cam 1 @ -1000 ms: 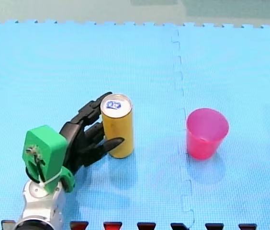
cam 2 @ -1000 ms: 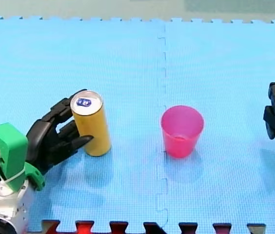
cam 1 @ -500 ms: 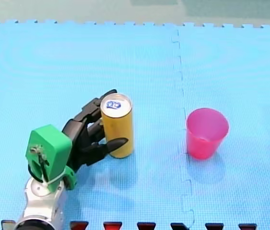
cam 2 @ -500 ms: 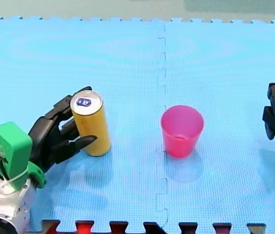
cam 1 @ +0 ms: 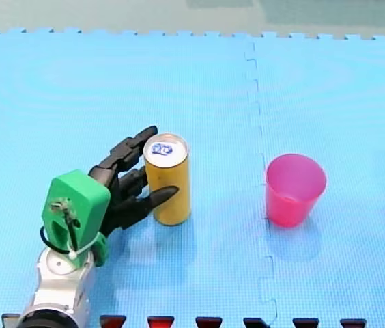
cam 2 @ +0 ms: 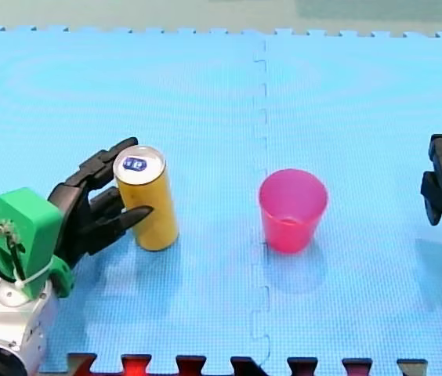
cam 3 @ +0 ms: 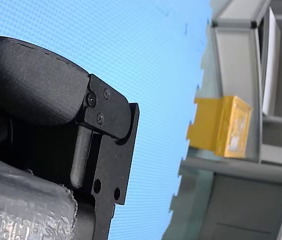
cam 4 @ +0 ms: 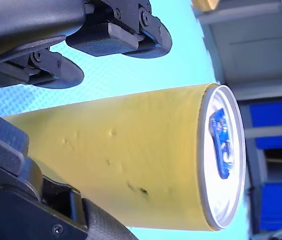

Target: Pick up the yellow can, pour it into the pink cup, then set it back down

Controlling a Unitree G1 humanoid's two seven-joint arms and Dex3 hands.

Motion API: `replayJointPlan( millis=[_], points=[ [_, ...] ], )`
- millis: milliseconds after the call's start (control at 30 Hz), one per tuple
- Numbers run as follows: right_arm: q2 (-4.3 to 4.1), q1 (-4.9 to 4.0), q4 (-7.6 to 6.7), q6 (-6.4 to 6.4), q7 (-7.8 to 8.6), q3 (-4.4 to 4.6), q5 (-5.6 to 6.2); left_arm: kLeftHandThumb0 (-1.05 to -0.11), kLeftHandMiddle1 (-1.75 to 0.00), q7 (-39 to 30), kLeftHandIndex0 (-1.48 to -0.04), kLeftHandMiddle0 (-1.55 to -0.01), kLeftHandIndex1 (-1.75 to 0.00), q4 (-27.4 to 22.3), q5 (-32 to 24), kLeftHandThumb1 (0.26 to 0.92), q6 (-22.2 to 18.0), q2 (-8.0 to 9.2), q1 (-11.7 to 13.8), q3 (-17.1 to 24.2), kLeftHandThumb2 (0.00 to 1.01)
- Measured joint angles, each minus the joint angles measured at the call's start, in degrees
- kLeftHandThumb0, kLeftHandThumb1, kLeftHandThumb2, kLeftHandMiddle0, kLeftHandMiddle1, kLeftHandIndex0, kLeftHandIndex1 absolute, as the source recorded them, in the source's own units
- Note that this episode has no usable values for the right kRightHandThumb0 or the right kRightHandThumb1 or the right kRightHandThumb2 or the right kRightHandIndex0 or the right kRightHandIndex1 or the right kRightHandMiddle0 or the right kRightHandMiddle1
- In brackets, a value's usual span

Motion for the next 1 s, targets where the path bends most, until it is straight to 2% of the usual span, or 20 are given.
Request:
replayJointPlan(
  millis=[233, 467, 700, 1000],
  points=[
    [0.02, 0.02, 0.00, -0.03, 0.18, -0.08, 0.05, -0.880, -0.01, 0.0, -0.45, -0.54, -0.01, -4.2, 0.2, 0.742, 3.8, 1.29, 0.8, -0.8, 0.00],
    [0.14, 0.04, 0.00, -0.25, 0.19, -0.02, 0.03, -0.865, -0.01, 2.2, -0.46, -0.55, -0.01, -7.5, 3.2, 0.734, 6.9, 3.36, 1.8, -3.0, 0.00],
    [0.27, 0.05, 0.03, -0.39, 0.38, -0.06, 0.04, -0.874, -0.01, 2.2, -0.47, -0.55, 0.00, -8.8, 3.8, 0.736, 7.9, 4.62, 2.2, -4.0, 0.00],
    [0.40, 0.04, 0.13, -0.47, 0.39, -0.05, 0.01, -0.883, 0.00, 1.1, -0.44, -0.53, 0.00, -10.6, 4.1, 0.737, 8.8, 5.31, 2.3, -5.4, 0.00]
  ],
)
